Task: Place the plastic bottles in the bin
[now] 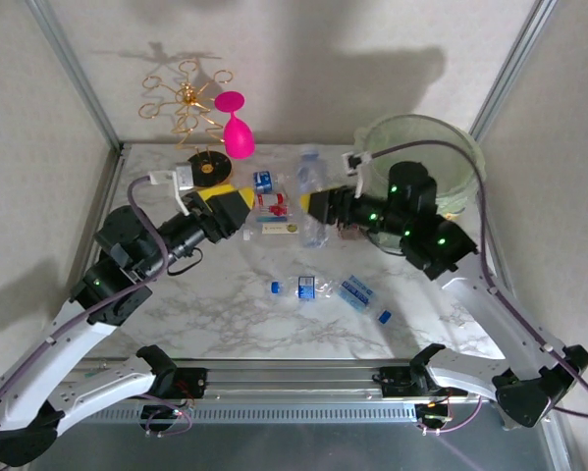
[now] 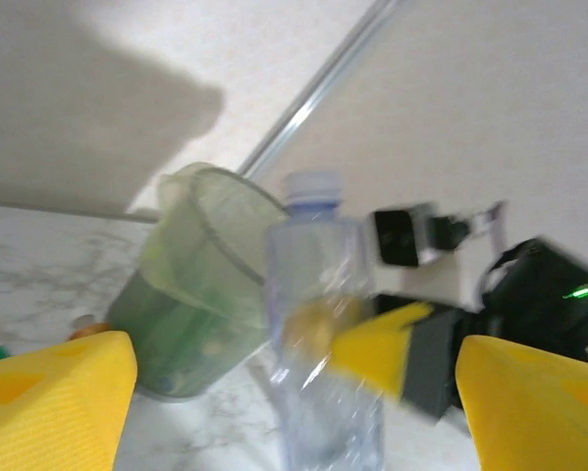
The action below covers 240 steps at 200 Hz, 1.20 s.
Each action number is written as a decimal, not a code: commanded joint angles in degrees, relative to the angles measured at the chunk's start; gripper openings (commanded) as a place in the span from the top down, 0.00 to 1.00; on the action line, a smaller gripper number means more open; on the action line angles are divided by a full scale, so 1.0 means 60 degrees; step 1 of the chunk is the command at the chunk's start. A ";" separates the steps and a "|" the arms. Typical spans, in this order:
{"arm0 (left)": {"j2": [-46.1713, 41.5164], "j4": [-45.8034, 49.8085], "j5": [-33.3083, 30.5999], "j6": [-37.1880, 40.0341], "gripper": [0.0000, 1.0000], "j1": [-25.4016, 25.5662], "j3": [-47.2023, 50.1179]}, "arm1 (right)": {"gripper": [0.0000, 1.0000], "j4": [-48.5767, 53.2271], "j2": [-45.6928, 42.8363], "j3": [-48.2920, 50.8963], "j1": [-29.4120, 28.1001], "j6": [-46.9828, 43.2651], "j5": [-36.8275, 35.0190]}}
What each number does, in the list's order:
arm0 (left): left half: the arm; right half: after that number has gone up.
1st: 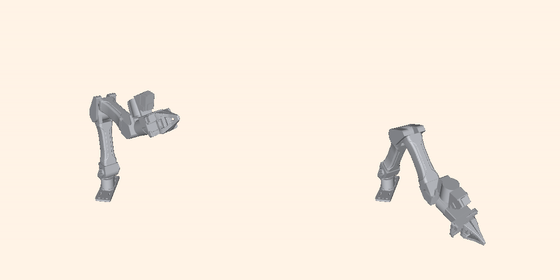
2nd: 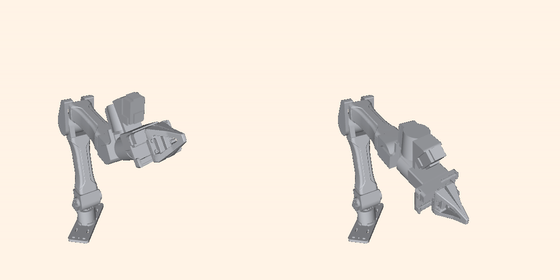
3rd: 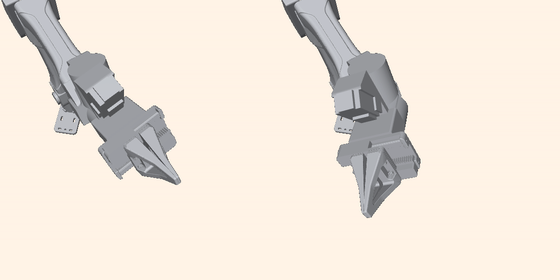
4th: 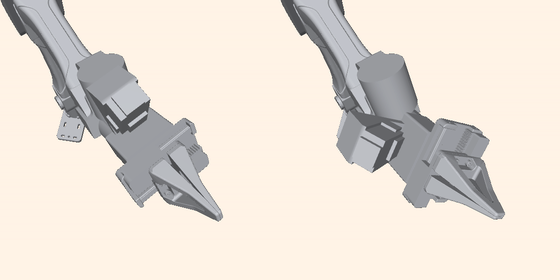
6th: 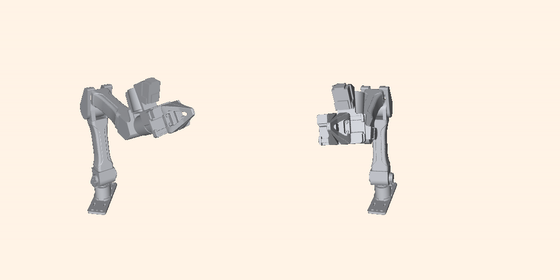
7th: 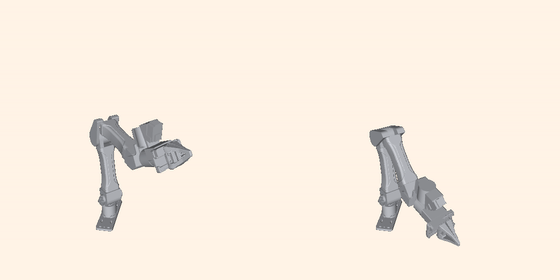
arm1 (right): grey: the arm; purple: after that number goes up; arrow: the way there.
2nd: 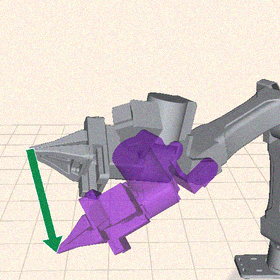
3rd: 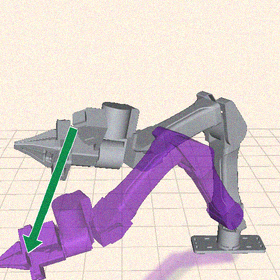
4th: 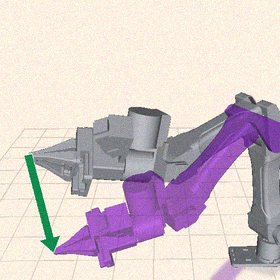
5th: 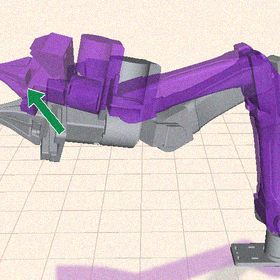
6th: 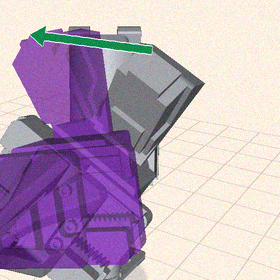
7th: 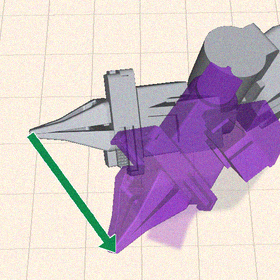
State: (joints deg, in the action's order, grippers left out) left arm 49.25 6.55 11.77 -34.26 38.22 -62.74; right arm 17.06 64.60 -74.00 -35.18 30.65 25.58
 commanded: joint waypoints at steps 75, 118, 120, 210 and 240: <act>0.2553 0.1506 0.0121 0.0842 0.20 0.0104 0.0012 | 0.54 0.3389 0.0773 -0.2936 0.2163 -0.2846 -0.7239; 0.2672 0.1274 -0.0112 0.1273 0.20 0.0122 0.0562 | 0.53 0.2672 0.1698 -0.3304 0.2843 -0.3315 -0.8030; 0.2685 0.1269 -0.0144 0.1301 0.20 0.0120 0.0586 | 0.53 0.2659 0.1776 -0.3317 0.2903 -0.3302 -0.8000; 0.2868 0.1092 -0.0270 0.1533 0.21 0.0121 0.0954 | 0.52 0.2848 0.4426 -0.3999 0.4392 -0.2505 -0.6096; 0.2851 0.1111 -0.0248 0.1542 0.22 0.0106 0.0964 | 0.52 0.2717 0.4497 -0.3275 0.4390 -0.2204 -0.5441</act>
State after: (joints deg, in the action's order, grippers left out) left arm 66.85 14.81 10.22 -26.70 38.54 -57.89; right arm 34.11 91.94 -96.03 -8.86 15.05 -11.16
